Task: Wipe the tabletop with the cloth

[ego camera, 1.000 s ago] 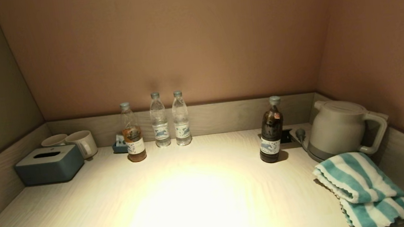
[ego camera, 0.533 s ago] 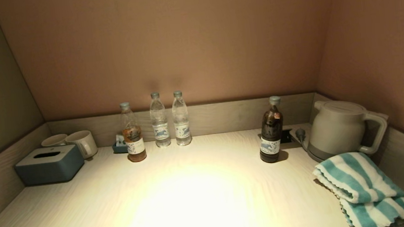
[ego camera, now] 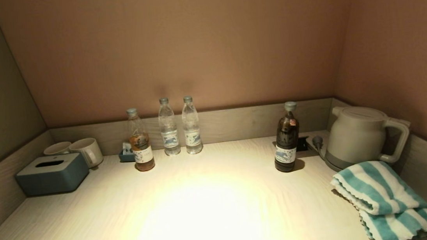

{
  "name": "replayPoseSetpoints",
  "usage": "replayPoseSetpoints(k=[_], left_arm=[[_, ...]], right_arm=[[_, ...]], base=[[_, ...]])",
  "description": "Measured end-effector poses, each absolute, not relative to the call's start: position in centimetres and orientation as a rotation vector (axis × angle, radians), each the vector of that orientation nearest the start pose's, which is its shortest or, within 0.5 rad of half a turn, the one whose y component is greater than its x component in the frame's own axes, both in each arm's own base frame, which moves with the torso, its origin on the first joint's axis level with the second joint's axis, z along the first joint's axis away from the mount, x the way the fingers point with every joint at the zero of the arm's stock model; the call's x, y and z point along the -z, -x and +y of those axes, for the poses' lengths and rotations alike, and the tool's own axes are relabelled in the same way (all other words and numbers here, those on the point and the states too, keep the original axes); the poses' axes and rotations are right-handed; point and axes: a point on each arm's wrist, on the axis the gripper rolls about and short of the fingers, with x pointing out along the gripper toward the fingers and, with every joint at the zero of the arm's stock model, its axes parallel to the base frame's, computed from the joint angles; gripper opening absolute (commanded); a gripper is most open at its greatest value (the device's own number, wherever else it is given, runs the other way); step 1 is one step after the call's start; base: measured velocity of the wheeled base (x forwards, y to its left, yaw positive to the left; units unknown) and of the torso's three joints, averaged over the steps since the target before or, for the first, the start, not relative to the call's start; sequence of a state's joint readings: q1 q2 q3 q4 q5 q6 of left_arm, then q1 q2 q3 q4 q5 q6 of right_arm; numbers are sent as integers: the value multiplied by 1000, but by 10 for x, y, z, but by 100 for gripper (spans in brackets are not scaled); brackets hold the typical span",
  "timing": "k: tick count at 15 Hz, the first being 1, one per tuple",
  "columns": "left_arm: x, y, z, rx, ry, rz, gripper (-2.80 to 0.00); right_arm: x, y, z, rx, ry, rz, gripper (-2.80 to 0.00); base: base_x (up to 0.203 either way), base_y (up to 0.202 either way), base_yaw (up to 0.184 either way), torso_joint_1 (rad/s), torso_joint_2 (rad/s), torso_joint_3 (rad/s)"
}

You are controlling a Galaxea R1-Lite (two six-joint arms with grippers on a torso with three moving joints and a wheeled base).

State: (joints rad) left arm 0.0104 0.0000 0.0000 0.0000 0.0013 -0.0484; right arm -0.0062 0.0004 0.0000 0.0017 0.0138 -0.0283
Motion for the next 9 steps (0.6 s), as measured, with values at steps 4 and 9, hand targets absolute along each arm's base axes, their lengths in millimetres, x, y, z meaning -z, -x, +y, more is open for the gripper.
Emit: replayPoseSetpoints(k=[4,9], left_arm=[[-75,23,0,-12,49,0,-280],[-75,23,0,-12,48,0,-280]], right_arm=[[-75,23,0,-7,28,2,-280],[-75,23,0,-8,28,2,-280]], base=[[0,0,0,0,0,0],[0,0,0,0,0,0]])
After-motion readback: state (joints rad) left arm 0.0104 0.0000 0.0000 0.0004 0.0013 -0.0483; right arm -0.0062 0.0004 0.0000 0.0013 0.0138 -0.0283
